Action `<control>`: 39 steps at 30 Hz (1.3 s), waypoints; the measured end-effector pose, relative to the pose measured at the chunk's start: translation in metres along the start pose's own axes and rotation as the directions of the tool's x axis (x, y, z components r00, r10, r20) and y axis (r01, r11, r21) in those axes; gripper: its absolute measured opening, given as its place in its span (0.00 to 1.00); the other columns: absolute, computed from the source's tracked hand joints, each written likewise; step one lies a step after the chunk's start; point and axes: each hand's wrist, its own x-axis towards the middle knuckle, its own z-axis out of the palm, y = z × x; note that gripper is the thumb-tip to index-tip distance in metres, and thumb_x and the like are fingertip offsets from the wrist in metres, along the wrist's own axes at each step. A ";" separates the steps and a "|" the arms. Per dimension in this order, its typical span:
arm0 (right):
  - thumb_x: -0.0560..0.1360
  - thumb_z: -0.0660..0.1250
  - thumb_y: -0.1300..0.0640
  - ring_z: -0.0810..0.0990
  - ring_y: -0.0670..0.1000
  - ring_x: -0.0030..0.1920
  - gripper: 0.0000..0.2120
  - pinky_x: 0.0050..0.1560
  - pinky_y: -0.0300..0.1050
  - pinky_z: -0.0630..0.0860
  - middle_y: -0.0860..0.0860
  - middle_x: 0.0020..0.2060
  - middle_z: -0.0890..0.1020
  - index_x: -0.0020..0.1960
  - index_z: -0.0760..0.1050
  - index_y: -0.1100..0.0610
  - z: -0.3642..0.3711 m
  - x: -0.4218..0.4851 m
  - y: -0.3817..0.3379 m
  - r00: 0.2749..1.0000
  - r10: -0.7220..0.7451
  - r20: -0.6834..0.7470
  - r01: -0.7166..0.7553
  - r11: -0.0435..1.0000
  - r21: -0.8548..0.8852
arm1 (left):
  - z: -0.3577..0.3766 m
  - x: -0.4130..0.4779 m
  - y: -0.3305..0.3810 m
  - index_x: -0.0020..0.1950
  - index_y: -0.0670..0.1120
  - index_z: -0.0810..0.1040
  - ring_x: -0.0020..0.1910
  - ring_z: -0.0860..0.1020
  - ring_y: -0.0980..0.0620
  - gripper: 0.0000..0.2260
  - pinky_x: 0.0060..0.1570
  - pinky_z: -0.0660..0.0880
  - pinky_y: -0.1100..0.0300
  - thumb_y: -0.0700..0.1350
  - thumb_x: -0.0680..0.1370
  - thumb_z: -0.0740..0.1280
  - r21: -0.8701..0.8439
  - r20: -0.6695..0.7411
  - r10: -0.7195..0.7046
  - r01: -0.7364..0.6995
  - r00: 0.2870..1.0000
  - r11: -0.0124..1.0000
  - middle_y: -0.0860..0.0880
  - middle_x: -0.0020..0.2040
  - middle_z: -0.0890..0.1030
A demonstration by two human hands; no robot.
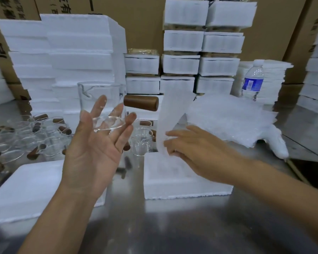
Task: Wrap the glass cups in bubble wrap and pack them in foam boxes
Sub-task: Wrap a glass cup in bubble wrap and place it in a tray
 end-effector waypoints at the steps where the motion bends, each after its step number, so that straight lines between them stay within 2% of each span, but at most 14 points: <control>1: 0.76 0.64 0.64 0.66 0.48 0.70 0.12 0.70 0.47 0.59 0.45 0.66 0.74 0.56 0.75 0.51 0.006 -0.003 0.002 0.998 -0.021 0.060 0.025 0.998 -0.053 | 0.001 -0.001 0.000 0.64 0.50 0.75 0.58 0.79 0.45 0.38 0.50 0.78 0.59 0.56 0.56 0.81 -0.009 0.007 -0.006 0.006 1.000 1.000 0.45 0.61 0.80; 5: 0.78 0.63 0.61 0.61 0.41 0.70 0.13 0.70 0.42 0.51 0.42 0.67 0.72 0.61 0.71 0.49 0.014 -0.012 0.004 0.999 0.033 0.044 -0.031 0.999 -0.027 | 0.005 -0.002 -0.003 0.65 0.51 0.75 0.58 0.80 0.45 0.38 0.48 0.79 0.59 0.55 0.56 0.81 -0.007 0.022 -0.019 0.020 1.000 1.000 0.45 0.62 0.79; 8: 0.80 0.56 0.57 0.57 0.43 0.63 0.13 0.61 0.22 0.41 0.41 0.58 0.76 0.63 0.68 0.50 0.011 -0.014 -0.002 0.989 0.149 -0.006 -0.147 0.979 0.138 | 0.008 -0.004 -0.003 0.64 0.50 0.75 0.59 0.79 0.44 0.38 0.48 0.79 0.59 0.55 0.56 0.81 -0.012 0.023 -0.011 0.011 1.000 1.000 0.44 0.64 0.78; 10: 0.79 0.57 0.58 0.61 0.43 0.58 0.09 0.56 0.16 0.41 0.41 0.57 0.76 0.58 0.68 0.50 0.011 -0.015 -0.005 0.988 0.156 0.015 -0.156 0.972 0.175 | 0.009 -0.004 -0.003 0.64 0.50 0.75 0.58 0.80 0.45 0.38 0.48 0.79 0.58 0.55 0.56 0.81 -0.008 0.016 -0.007 0.008 1.000 1.000 0.45 0.64 0.78; 12: 0.77 0.57 0.58 0.66 0.43 0.55 0.05 0.59 0.24 0.55 0.40 0.61 0.75 0.50 0.67 0.49 0.010 -0.014 -0.008 0.986 0.143 0.084 -0.158 0.962 0.220 | 0.008 -0.004 -0.002 0.64 0.51 0.75 0.57 0.80 0.45 0.37 0.49 0.79 0.57 0.55 0.56 0.81 -0.010 0.007 0.002 -0.002 1.000 1.000 0.45 0.63 0.79; 14: 0.75 0.54 0.52 0.70 0.46 0.56 0.04 0.53 0.40 0.65 0.39 0.65 0.72 0.48 0.66 0.46 0.010 -0.011 -0.011 0.973 0.146 0.178 -0.189 0.948 0.256 | 0.006 -0.005 -0.001 0.63 0.51 0.76 0.58 0.80 0.44 0.36 0.50 0.78 0.56 0.55 0.57 0.80 -0.013 0.008 0.017 -0.017 1.000 1.000 0.45 0.62 0.79; 20: 0.75 0.43 0.33 0.73 0.45 0.49 0.27 0.54 0.45 0.69 0.44 0.58 0.77 0.71 0.54 0.41 0.017 0.017 -0.024 0.956 0.235 0.175 -0.284 0.891 0.354 | 0.004 -0.005 0.002 0.65 0.52 0.74 0.59 0.79 0.45 0.36 0.55 0.77 0.52 0.57 0.58 0.79 0.017 0.003 0.059 -0.059 0.998 0.998 0.46 0.64 0.78; 24: 0.77 0.45 0.35 0.67 0.52 0.65 0.26 0.64 0.53 0.63 0.49 0.67 0.69 0.73 0.55 0.40 0.028 0.035 -0.033 0.945 0.242 0.219 -0.285 0.939 0.195 | 0.001 -0.005 0.005 0.63 0.53 0.75 0.60 0.78 0.46 0.35 0.56 0.76 0.52 0.58 0.58 0.79 0.028 0.001 0.084 -0.084 0.996 0.996 0.48 0.63 0.79; 26: 0.78 0.45 0.36 0.64 0.53 0.65 0.24 0.66 0.52 0.59 0.50 0.62 0.69 0.70 0.62 0.40 0.033 0.039 -0.036 0.937 0.231 0.261 -0.268 0.956 0.118 | -0.001 -0.005 0.006 0.63 0.53 0.77 0.62 0.77 0.45 0.34 0.57 0.76 0.52 0.57 0.58 0.79 0.010 -0.008 0.093 -0.093 0.996 0.996 0.48 0.62 0.80; 28: 0.78 0.47 0.38 0.64 0.51 0.62 0.22 0.63 0.50 0.58 0.48 0.53 0.67 0.67 0.67 0.40 0.034 0.040 -0.038 0.948 0.225 0.225 -0.257 0.958 0.125 | -0.001 -0.005 0.006 0.63 0.53 0.77 0.63 0.76 0.45 0.35 0.57 0.76 0.51 0.57 0.58 0.79 -0.003 -0.015 0.092 -0.092 0.996 0.996 0.48 0.61 0.80; 32: 0.75 0.51 0.34 0.69 0.46 0.58 0.22 0.62 0.48 0.60 0.43 0.53 0.74 0.65 0.69 0.39 0.030 0.036 -0.035 0.961 0.276 -0.001 -0.264 0.921 0.288 | 0.002 -0.004 -0.001 0.62 0.55 0.76 0.62 0.77 0.49 0.35 0.59 0.75 0.53 0.59 0.57 0.79 0.095 -0.006 0.059 -0.059 0.998 0.994 0.50 0.61 0.80; 35: 0.69 0.58 0.32 0.73 0.39 0.48 0.23 0.49 0.32 0.67 0.35 0.44 0.74 0.62 0.63 0.37 0.026 0.028 -0.025 0.873 0.457 -0.172 -0.287 0.765 0.576 | 0.005 -0.003 -0.011 0.60 0.55 0.78 0.59 0.79 0.52 0.34 0.57 0.76 0.57 0.60 0.55 0.79 0.179 -0.031 0.021 -0.015 0.999 0.984 0.50 0.59 0.81; 37: 0.69 0.66 0.39 0.75 0.38 0.50 0.28 0.48 0.27 0.69 0.39 0.45 0.76 0.65 0.59 0.41 0.024 0.022 -0.016 0.810 0.552 -0.197 -0.251 0.630 0.735 | 0.007 -0.002 -0.017 0.59 0.55 0.78 0.59 0.79 0.52 0.36 0.56 0.77 0.58 0.60 0.53 0.80 0.236 -0.073 0.012 0.006 0.997 0.972 0.49 0.57 0.82; 39: 0.70 0.70 0.49 0.76 0.39 0.50 0.28 0.52 0.24 0.67 0.42 0.47 0.77 0.65 0.60 0.44 0.020 0.015 -0.008 0.806 0.536 -0.251 -0.182 0.628 0.756 | 0.008 -0.002 -0.023 0.60 0.55 0.77 0.57 0.80 0.54 0.37 0.54 0.78 0.60 0.60 0.53 0.81 0.309 -0.092 0.016 0.013 0.996 0.951 0.51 0.55 0.83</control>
